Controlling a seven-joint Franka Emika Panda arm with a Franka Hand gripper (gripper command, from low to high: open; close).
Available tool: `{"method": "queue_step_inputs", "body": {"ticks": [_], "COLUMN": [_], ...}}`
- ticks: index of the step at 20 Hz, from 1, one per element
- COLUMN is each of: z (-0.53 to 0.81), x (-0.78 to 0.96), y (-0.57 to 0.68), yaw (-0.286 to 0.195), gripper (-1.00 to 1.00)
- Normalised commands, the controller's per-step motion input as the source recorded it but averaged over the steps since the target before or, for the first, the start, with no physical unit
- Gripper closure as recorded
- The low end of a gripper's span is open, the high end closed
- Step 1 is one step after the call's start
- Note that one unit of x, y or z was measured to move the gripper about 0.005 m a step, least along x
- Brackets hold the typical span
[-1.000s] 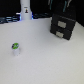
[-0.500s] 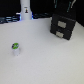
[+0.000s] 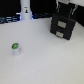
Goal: Open the kcup holder, insert the kcup into the holder, and close the kcup holder
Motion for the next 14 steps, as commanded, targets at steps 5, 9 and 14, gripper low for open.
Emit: {"method": "queue_step_inputs", "body": {"ticks": [5,9,14], "z": [-0.48,-0.49,-0.37], "x": [-0.05,-0.12,-0.32], "y": [0.17,0.14,0.0], "yaw": [-0.009,-0.005,0.022], "gripper": [-1.0,-1.0,-1.0]}}
